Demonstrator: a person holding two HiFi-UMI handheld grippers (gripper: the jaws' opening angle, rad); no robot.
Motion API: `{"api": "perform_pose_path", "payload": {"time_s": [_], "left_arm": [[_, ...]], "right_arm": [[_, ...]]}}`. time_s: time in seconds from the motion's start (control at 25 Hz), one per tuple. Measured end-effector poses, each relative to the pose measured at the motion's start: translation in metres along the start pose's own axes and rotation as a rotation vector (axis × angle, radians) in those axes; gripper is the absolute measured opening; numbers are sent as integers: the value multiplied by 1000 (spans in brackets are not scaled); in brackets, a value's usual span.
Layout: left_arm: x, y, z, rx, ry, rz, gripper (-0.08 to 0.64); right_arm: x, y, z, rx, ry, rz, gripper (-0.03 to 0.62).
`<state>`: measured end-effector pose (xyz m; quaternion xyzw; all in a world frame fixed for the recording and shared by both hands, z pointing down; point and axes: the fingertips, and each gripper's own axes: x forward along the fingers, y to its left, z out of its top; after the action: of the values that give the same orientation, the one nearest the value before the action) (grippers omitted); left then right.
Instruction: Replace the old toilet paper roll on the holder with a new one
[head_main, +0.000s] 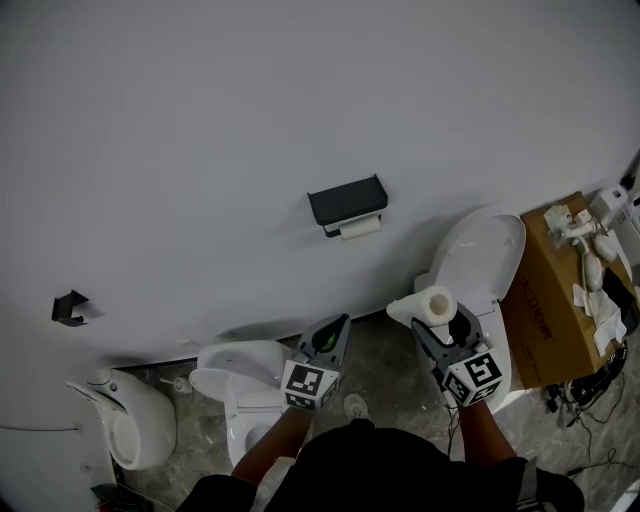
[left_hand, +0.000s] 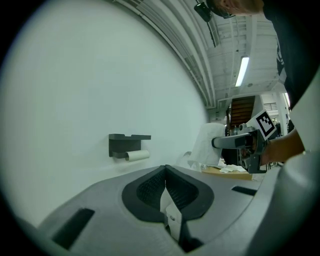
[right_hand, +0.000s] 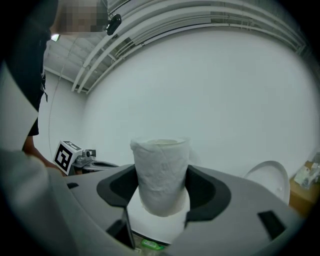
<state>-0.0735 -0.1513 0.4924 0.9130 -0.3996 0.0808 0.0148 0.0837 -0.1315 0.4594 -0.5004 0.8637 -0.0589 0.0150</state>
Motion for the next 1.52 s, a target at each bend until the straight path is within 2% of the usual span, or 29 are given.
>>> {"api": "perform_pose_path", "payload": {"time_s": [0.32,0.44,0.56,0.72,0.92,1.04,1.16,1.36,1.52], "left_arm": [[19,43,5,3,-34,-13,6],[30,51,9,55,-35,-38,6],[42,55,10,65,-30,-48,6],[61,59,14,117,-8,-26,6],[82,56,20,188,-3,-25,8],[95,60,24,236,15,23,8],[107,63,24,313,43,83,21],[128,55,33,543,119,144,126],[147,53,31,698,199,183,207]], "right_arm": [[50,0,-1,31,4,-21,285],[65,-6,-1,49,-1,-35,285],[75,-15,0,54,1,-40,285],[89,-34,-1,68,1,-38,285],[104,-51,-3,78,18,4,285],[112,-61,-2,82,25,34,285],[116,-69,-1,79,33,59,285],[119,-86,-1,81,36,84,285],[120,-96,-1,85,41,98,285]]}}
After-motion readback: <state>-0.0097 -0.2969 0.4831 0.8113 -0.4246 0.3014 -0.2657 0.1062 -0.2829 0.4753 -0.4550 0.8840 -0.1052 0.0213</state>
